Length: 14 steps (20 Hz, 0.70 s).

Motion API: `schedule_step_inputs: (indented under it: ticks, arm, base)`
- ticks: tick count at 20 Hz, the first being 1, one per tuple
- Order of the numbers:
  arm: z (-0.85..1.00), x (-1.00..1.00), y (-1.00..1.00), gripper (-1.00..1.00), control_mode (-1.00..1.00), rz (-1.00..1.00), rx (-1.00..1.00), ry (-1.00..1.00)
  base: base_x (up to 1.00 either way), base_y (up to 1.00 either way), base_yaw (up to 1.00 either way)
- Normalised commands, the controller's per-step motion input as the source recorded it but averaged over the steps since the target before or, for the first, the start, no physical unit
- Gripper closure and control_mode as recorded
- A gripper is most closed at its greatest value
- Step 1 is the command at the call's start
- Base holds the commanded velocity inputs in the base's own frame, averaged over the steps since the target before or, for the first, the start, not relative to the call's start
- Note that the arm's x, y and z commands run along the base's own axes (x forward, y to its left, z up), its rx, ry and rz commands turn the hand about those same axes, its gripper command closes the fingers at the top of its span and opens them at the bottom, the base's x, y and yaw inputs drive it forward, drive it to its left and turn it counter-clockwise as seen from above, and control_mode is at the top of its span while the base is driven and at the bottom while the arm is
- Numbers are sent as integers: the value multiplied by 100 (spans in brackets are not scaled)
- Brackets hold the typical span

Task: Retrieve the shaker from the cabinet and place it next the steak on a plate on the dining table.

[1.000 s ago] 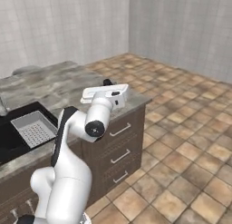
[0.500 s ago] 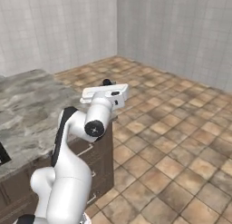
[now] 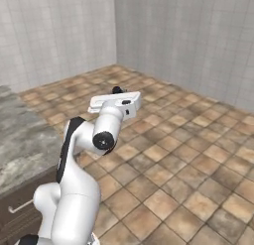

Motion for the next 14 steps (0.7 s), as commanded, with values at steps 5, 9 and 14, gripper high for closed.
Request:
schedule_step_inputs:
  ticks: [5, 9, 14]
  arm:
    - [0, 0, 0, 100, 100, 0, 0, 0]
    - [0, 0, 0, 100, 100, 0, 0, 0]
    - [0, 0, 0, 100, 100, 0, 0, 0]
  base:
    - [100, -97, 0]
    - [100, -59, 2]
    - [100, -22, 9]
